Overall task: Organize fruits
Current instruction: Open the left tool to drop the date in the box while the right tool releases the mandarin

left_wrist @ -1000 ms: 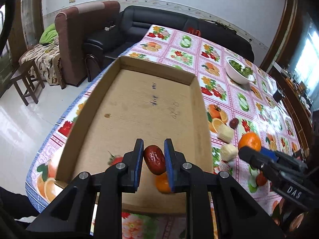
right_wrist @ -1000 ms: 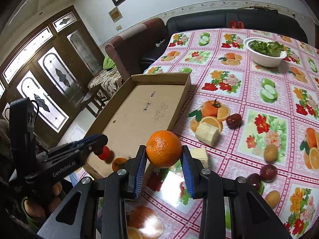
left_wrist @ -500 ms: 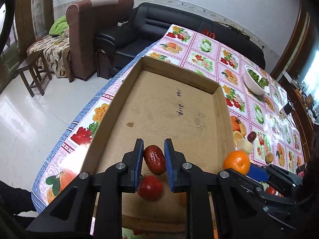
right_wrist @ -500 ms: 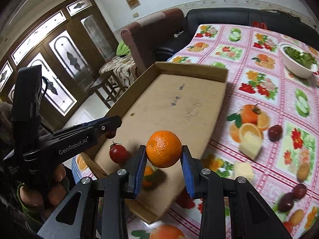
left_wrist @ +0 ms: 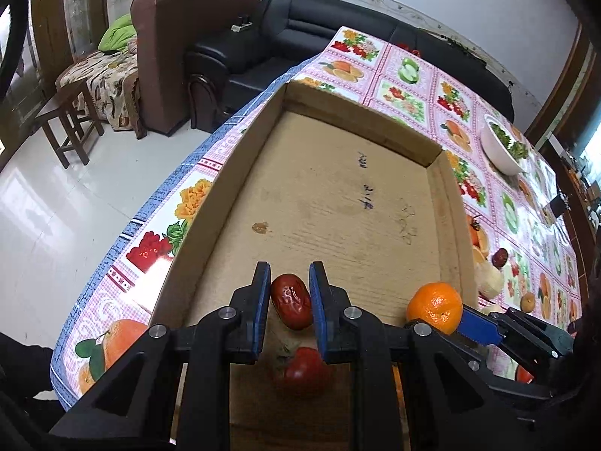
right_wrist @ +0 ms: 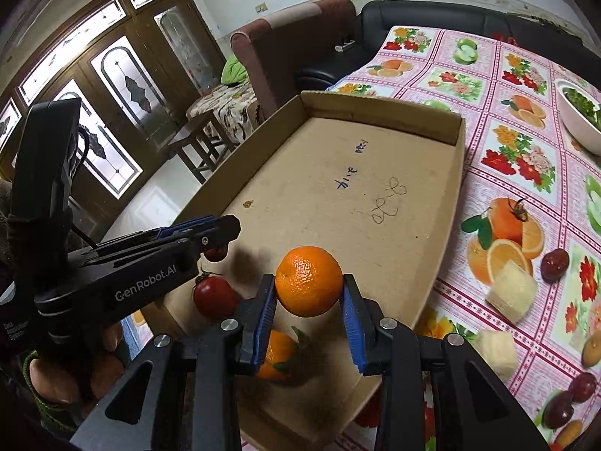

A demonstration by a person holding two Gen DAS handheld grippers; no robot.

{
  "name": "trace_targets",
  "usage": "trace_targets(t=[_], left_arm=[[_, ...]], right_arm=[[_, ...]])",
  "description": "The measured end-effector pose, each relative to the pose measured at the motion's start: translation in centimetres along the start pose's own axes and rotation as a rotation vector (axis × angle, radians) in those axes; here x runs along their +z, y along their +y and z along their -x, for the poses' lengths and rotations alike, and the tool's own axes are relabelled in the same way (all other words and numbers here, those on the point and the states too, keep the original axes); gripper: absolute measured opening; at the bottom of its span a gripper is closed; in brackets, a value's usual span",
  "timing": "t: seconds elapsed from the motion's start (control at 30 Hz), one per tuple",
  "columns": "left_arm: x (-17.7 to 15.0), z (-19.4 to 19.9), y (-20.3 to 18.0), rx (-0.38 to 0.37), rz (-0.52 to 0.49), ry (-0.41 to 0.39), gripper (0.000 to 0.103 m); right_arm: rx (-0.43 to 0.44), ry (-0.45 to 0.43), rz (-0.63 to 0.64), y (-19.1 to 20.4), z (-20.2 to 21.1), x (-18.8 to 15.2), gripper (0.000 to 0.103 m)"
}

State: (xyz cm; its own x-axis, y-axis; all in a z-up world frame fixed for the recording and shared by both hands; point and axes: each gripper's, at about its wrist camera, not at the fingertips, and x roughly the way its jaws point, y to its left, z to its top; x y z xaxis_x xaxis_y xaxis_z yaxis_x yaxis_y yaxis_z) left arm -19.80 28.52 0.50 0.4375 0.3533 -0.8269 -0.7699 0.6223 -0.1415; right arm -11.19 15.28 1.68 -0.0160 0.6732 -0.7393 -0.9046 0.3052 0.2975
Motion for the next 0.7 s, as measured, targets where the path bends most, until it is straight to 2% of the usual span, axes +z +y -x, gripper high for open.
trace_targets(t=[0.23, 0.53, 0.63, 0.67, 0.7], left_arm=[[-0.5, -1.3, -0.2, 0.011, -0.002, 0.029, 0.019], [-0.6, -1.1, 0.8, -0.029, 0.04, 0.028, 0.019], [-0.6, -0.8, 1.1, -0.057, 0.061, 0.043, 0.026], [-0.6, -0.6, 1.2, -0.063, 0.066, 0.04, 0.028], [-0.6, -0.3, 1.3, -0.063, 0.069, 0.033, 0.029]], right_arm=[[-0.029, 0.047, 0.034, 0.0, -2.1, -0.1, 0.034], [-0.053, 0.038, 0.079, 0.6, -2.1, -0.3, 0.035], [-0.055, 0.039, 0.08, 0.7, -2.0, -0.4, 0.036], [-0.051, 0.038, 0.076, 0.6, -1.9, -0.4, 0.038], [-0.039, 0.033, 0.068, 0.6, -1.6, -0.4, 0.045]])
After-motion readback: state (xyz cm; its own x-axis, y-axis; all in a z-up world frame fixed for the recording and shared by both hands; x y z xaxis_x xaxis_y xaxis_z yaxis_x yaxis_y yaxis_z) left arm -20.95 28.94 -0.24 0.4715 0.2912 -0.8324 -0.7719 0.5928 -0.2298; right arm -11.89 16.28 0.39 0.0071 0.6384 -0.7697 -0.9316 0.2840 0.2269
